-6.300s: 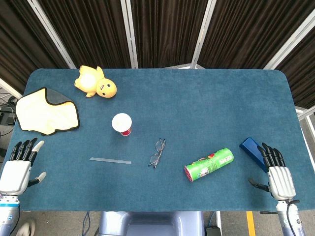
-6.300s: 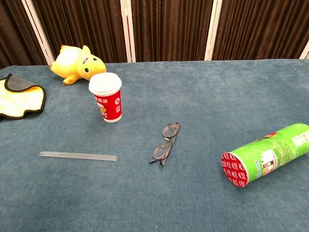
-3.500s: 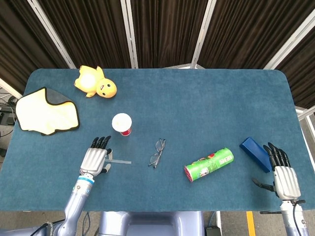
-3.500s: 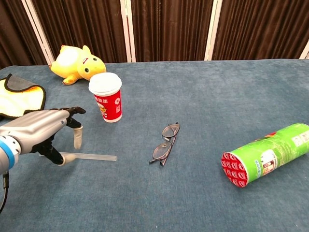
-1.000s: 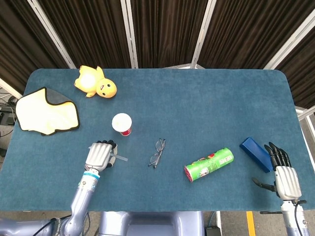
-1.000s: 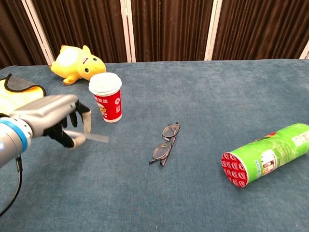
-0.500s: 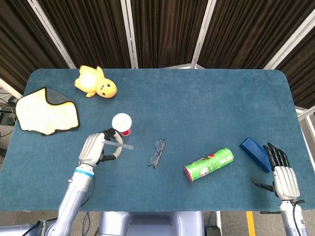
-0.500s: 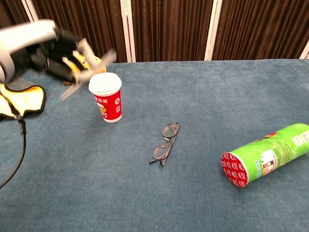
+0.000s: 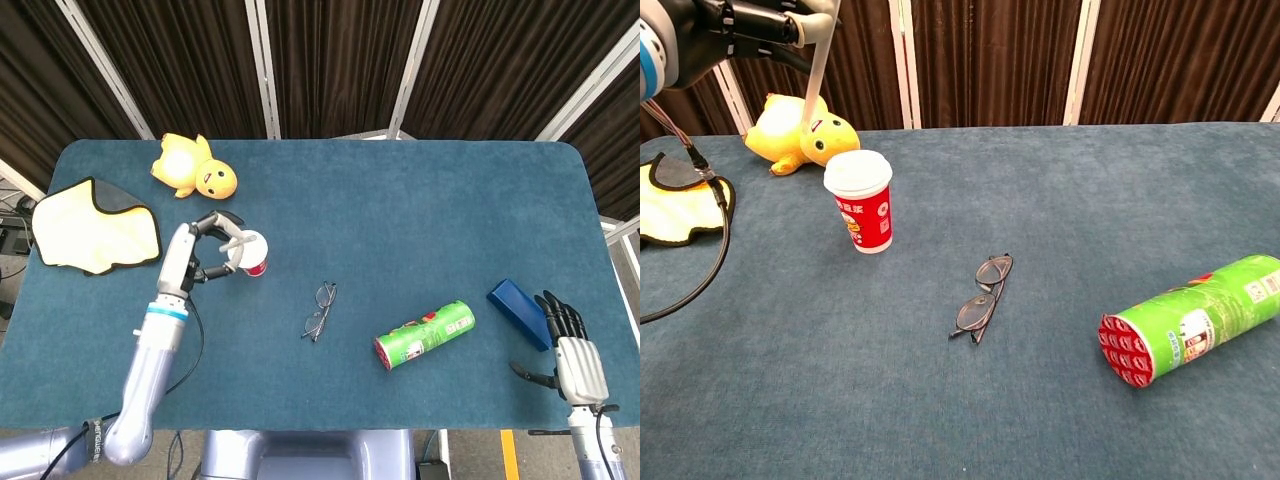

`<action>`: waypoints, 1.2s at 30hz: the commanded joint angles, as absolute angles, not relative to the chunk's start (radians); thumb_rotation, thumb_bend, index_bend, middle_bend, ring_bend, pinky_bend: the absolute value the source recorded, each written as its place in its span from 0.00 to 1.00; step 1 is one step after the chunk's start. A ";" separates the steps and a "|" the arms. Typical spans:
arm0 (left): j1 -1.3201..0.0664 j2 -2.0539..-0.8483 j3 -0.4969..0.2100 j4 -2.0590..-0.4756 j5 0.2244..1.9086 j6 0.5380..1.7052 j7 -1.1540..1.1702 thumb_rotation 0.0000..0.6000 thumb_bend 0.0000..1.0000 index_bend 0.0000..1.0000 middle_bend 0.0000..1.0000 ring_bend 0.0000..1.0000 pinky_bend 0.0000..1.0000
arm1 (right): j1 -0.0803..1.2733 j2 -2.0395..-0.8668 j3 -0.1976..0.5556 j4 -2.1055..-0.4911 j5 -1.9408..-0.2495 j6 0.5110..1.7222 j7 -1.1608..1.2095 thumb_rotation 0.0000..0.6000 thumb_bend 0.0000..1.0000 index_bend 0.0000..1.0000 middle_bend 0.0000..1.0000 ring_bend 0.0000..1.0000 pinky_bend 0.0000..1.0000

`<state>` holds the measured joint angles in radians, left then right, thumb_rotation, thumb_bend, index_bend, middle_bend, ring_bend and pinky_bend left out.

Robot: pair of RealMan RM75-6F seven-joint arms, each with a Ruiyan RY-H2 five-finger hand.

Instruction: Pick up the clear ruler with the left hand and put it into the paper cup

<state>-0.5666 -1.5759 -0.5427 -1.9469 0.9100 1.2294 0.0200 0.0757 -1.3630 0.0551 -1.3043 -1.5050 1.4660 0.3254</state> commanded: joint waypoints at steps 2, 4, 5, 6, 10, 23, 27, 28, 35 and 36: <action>-0.578 -1.597 -0.577 -1.892 0.861 1.213 -0.049 1.00 0.43 0.55 0.35 0.34 0.39 | 0.077 -1.362 0.056 -1.306 -1.499 1.458 0.332 1.00 0.06 0.00 0.00 0.00 0.00; -0.583 -1.599 -0.578 -1.866 0.855 1.204 -0.064 1.00 0.43 0.55 0.35 0.34 0.39 | 0.078 -1.361 0.056 -1.307 -1.497 1.454 0.335 1.00 0.06 0.00 0.00 0.00 0.00; -0.585 -1.600 -0.578 -1.859 0.856 1.202 -0.069 1.00 0.43 0.55 0.35 0.34 0.39 | 0.078 -1.361 0.056 -1.307 -1.498 1.453 0.335 1.00 0.06 0.00 0.00 0.00 0.00; -0.587 -1.602 -0.578 -1.849 0.857 1.199 -0.079 1.00 0.43 0.55 0.35 0.34 0.39 | 0.078 -1.361 0.055 -1.308 -1.498 1.453 0.336 1.00 0.06 0.00 0.00 0.00 0.00; -0.589 -1.603 -0.581 -1.841 0.840 1.170 -0.125 1.00 0.43 0.55 0.35 0.34 0.39 | 0.079 -1.361 0.054 -1.309 -1.499 1.450 0.336 1.00 0.06 0.00 0.00 0.00 0.00; -0.597 -1.615 -0.566 -1.801 0.826 1.138 -0.193 1.00 0.43 0.55 0.35 0.34 0.39 | 0.079 -1.359 0.054 -1.311 -1.500 1.450 0.338 1.00 0.06 0.00 0.00 0.00 0.00; -0.604 -1.622 -0.566 -1.778 0.820 1.135 -0.200 1.00 0.43 0.55 0.35 0.34 0.39 | 0.079 -1.359 0.053 -1.312 -1.501 1.450 0.338 1.00 0.06 0.00 0.00 0.00 0.00; -0.607 -1.625 -0.566 -1.770 0.819 1.133 -0.203 1.00 0.43 0.55 0.35 0.34 0.39 | 0.079 -1.359 0.053 -1.312 -1.501 1.451 0.337 1.00 0.06 0.00 0.00 0.00 0.00; -0.619 -1.639 -0.556 -1.745 0.824 1.112 -0.227 1.00 0.43 0.55 0.35 0.34 0.39 | 0.079 -1.359 0.054 -1.312 -1.500 1.450 0.339 1.00 0.06 0.00 0.00 0.00 0.00; -0.620 -1.641 -0.554 -1.743 0.826 1.110 -0.231 1.00 0.43 0.55 0.35 0.34 0.39 | 0.079 -1.359 0.054 -1.311 -1.500 1.450 0.339 1.00 0.06 0.00 0.00 0.00 0.00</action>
